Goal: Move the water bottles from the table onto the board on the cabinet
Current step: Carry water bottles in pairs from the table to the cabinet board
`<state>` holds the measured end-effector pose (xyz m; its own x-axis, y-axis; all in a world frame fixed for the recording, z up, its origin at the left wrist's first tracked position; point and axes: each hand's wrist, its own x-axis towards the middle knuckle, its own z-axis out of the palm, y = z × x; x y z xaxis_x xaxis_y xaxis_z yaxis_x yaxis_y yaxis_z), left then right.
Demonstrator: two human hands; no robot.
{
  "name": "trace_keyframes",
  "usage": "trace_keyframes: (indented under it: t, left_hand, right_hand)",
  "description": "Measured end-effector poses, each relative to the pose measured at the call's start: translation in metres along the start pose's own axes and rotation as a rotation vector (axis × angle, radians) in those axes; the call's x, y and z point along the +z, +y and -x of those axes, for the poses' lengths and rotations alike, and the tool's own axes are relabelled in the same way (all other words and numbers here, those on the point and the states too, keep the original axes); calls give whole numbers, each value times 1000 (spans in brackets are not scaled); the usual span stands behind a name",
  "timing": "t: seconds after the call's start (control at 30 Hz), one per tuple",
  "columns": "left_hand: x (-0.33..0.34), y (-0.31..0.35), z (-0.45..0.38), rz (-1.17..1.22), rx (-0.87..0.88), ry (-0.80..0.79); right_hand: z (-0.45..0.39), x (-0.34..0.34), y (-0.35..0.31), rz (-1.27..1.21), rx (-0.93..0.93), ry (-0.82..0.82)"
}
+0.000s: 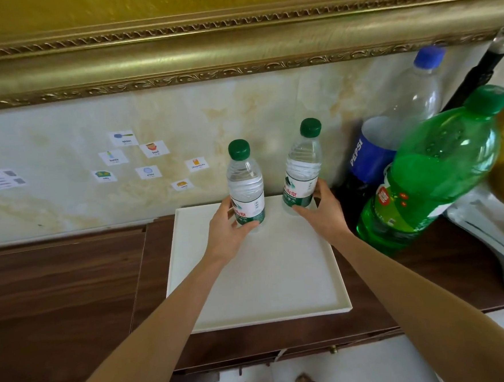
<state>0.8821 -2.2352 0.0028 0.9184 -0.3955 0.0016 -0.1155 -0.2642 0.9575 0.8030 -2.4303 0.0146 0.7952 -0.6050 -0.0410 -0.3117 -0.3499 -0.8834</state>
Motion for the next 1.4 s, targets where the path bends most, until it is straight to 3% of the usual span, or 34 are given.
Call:
trace_keyframes:
  t: [0.93, 1.03, 1.23, 1.4]
  left_hand:
    - [41, 15, -25, -28, -22, 2]
    - [38, 19, -19, -34, -38, -5]
    - [14, 6, 12, -64, -100, 128]
    - [-30, 8, 54, -178, -72, 118]
  right_hand:
    - [-3, 4, 10, 57, 79, -21]
    - [-3, 2, 11, 10, 71, -39]
    - [18, -10, 10, -98, 60, 3]
    - [54, -12, 4, 24, -33, -44]
